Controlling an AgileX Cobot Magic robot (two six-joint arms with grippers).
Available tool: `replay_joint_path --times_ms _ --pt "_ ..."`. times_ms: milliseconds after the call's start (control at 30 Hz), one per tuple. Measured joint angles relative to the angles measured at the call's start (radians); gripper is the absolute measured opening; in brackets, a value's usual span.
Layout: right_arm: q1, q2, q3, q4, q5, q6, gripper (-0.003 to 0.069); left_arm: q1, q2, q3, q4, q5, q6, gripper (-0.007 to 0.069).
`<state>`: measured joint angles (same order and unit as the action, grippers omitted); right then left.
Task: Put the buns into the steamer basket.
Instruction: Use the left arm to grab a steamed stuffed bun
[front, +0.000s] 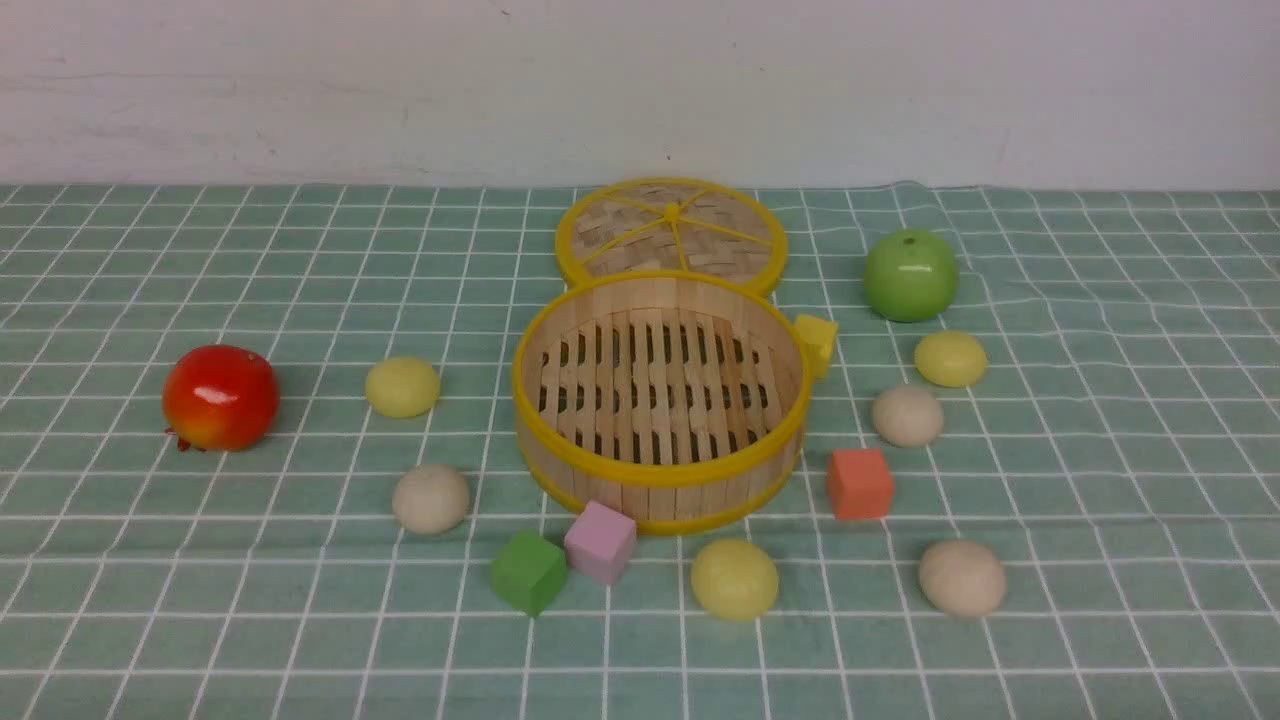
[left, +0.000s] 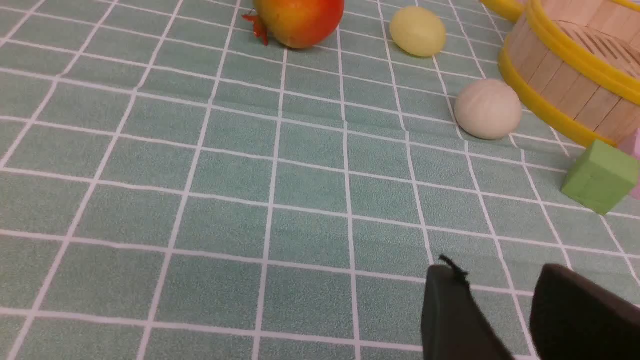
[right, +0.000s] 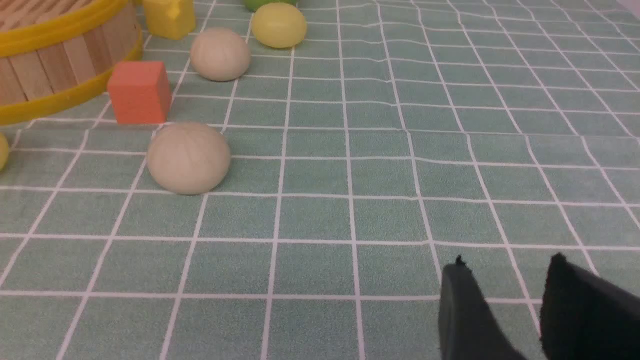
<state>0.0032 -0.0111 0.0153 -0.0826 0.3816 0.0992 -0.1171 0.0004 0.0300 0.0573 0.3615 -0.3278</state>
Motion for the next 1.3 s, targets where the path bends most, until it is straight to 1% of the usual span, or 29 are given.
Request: replay_joint_path --times_ms 933,1133,1300 --pt "0.0 0.0 0.0 0.0 0.0 0.0 0.024 0.0 0.0 0.0 0.001 0.0 0.0 0.0238" --pt "0.0 0.0 0.0 0.0 0.0 0.0 0.024 0.0 0.0 0.0 0.073 0.0 0.008 0.0238" --pt "0.0 0.0 0.0 0.0 0.0 0.0 0.024 0.0 0.0 0.0 0.079 0.0 0.011 0.0238"
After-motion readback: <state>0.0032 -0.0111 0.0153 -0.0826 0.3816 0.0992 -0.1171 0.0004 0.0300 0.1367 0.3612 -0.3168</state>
